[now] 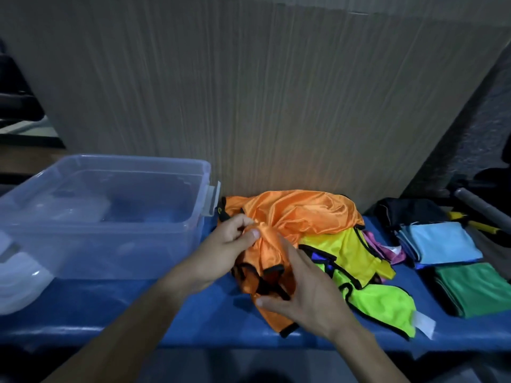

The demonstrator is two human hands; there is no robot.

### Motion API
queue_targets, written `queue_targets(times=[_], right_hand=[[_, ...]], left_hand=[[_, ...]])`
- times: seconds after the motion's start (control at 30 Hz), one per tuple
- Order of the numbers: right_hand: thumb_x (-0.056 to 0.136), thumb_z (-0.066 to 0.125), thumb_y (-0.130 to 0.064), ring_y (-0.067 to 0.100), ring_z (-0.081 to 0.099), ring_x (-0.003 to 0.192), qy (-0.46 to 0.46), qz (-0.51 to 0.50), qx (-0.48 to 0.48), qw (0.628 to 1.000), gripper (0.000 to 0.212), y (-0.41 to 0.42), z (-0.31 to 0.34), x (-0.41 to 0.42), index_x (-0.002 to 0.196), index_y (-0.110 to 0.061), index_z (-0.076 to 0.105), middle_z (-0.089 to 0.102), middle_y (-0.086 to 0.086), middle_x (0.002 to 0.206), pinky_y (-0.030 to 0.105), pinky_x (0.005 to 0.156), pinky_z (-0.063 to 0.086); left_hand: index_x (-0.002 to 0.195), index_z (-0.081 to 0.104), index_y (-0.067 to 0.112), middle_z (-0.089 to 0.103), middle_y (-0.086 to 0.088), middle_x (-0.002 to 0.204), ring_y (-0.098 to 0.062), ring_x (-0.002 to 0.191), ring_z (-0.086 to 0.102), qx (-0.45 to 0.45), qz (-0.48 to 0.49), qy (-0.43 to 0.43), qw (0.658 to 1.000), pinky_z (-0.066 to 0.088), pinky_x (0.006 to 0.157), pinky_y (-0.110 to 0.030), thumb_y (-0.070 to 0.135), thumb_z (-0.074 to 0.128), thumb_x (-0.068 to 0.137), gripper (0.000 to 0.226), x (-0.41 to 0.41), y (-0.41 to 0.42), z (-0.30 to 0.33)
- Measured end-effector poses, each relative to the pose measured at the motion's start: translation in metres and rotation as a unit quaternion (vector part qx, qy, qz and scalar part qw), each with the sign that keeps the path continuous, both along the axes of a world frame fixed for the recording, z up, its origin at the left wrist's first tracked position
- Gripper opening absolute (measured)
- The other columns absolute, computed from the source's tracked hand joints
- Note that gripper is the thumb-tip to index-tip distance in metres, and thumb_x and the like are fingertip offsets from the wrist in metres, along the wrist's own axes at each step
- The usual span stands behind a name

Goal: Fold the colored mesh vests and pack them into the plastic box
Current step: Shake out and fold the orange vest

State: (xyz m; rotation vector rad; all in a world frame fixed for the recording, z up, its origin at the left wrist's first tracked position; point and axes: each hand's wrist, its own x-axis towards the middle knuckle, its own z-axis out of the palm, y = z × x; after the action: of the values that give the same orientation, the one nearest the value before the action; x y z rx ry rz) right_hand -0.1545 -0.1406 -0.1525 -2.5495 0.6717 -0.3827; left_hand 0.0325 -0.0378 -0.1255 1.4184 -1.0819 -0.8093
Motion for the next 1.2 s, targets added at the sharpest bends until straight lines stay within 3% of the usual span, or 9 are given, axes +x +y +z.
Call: queue_targets(times=[0.13,0.23,0.37,0.47,0.7,0.87,0.97,1.1,1.2], right_hand=[[0.098,0.062,-0.017,0.007,0.068,0.085,-0.196,-0.017,0.133,0.971,0.018,0.006,0.002,0.010,0.108,-0.028,0.071,0.073,-0.008,0.095,0.029,0.075,0.053],[0.101,0.051,-0.001,0.027,0.068,0.067,-0.276,-0.053,0.364,0.888,0.023,0.005,0.031,0.001,0.094,-0.007,0.073,0.073,0.016,0.083,0.038,0.066,0.058],[0.099,0.048,-0.006,0.024,0.066,0.084,-0.387,-0.098,0.418,0.816,0.024,-0.014,0.067,-0.025,0.104,0.006,0.069,0.071,0.015,0.094,0.038,0.079,0.051],[0.099,0.050,-0.010,0.023,0.061,0.082,-0.371,-0.127,0.406,0.826,0.024,-0.025,0.076,-0.040,0.100,0.004,0.069,0.068,0.013,0.090,0.039,0.076,0.048],[0.100,0.056,-0.012,0.030,0.074,0.087,-0.328,-0.217,0.455,0.799,0.020,-0.042,0.069,-0.038,0.107,-0.003,0.071,0.076,0.016,0.097,0.034,0.065,0.062],[0.098,0.058,-0.015,0.032,0.075,0.092,-0.293,-0.216,0.470,0.804,0.027,-0.043,0.072,-0.038,0.118,0.001,0.069,0.075,0.020,0.106,0.036,0.067,0.062],[0.098,0.058,-0.018,0.035,0.074,0.096,-0.272,-0.186,0.479,0.814,0.028,-0.040,0.075,-0.036,0.113,0.000,0.072,0.075,0.021,0.107,0.040,0.077,0.062],[0.096,0.058,-0.021,0.028,0.073,0.084,-0.243,-0.135,0.490,0.826,0.025,-0.030,0.083,-0.038,0.095,-0.003,0.076,0.074,0.019,0.096,0.050,0.088,0.061],[0.098,0.054,-0.026,0.018,0.072,0.065,-0.284,-0.130,0.508,0.803,0.040,-0.033,0.094,-0.052,0.067,-0.014,0.075,0.074,0.008,0.074,0.037,0.061,0.063]], left_hand=[[0.100,0.058,0.008,0.060,-0.006,0.076,-0.015,0.067,0.058,-0.031,0.014,0.157,0.987,0.051,0.064,-0.025,0.021,0.055,0.103,0.013,-0.017,-0.001,0.015],[0.114,0.064,0.009,0.068,-0.007,0.089,-0.016,0.081,0.066,-0.049,0.015,0.220,0.974,0.055,0.076,-0.028,0.024,0.061,0.099,0.021,-0.016,-0.001,0.019],[0.111,0.067,0.013,0.068,0.003,0.074,-0.009,0.074,0.061,-0.045,0.011,0.076,0.996,0.048,0.073,-0.017,0.023,0.066,0.096,0.018,-0.011,0.002,0.020],[0.106,0.068,0.017,0.063,0.017,0.059,0.005,0.061,0.055,-0.023,0.055,-0.083,0.995,0.041,0.071,-0.019,0.027,0.066,0.098,0.012,-0.012,0.000,0.015],[0.102,0.065,0.034,0.065,0.019,0.096,0.001,0.091,0.059,-0.018,0.146,-0.296,0.944,0.046,0.077,-0.021,0.026,0.063,0.099,0.008,-0.004,-0.003,0.000],[0.099,0.069,0.027,0.073,0.009,0.092,-0.011,0.085,0.070,0.067,-0.106,-0.213,0.969,0.056,0.075,-0.032,0.026,0.068,0.096,0.004,-0.018,0.016,0.016],[0.109,0.063,0.038,0.068,0.017,0.105,-0.006,0.097,0.066,0.236,-0.232,-0.323,0.887,0.055,0.083,-0.027,0.066,0.071,0.083,0.039,-0.037,0.019,0.002],[0.120,0.061,0.036,0.066,0.021,0.119,-0.001,0.111,0.061,0.125,-0.102,-0.260,0.952,0.050,0.098,-0.030,0.069,0.060,0.089,0.045,-0.075,0.005,-0.025],[0.107,0.068,0.026,0.069,0.014,0.109,-0.002,0.105,0.064,0.012,0.000,-0.109,0.994,0.050,0.097,-0.032,0.040,0.055,0.104,0.020,-0.085,-0.003,-0.021]])
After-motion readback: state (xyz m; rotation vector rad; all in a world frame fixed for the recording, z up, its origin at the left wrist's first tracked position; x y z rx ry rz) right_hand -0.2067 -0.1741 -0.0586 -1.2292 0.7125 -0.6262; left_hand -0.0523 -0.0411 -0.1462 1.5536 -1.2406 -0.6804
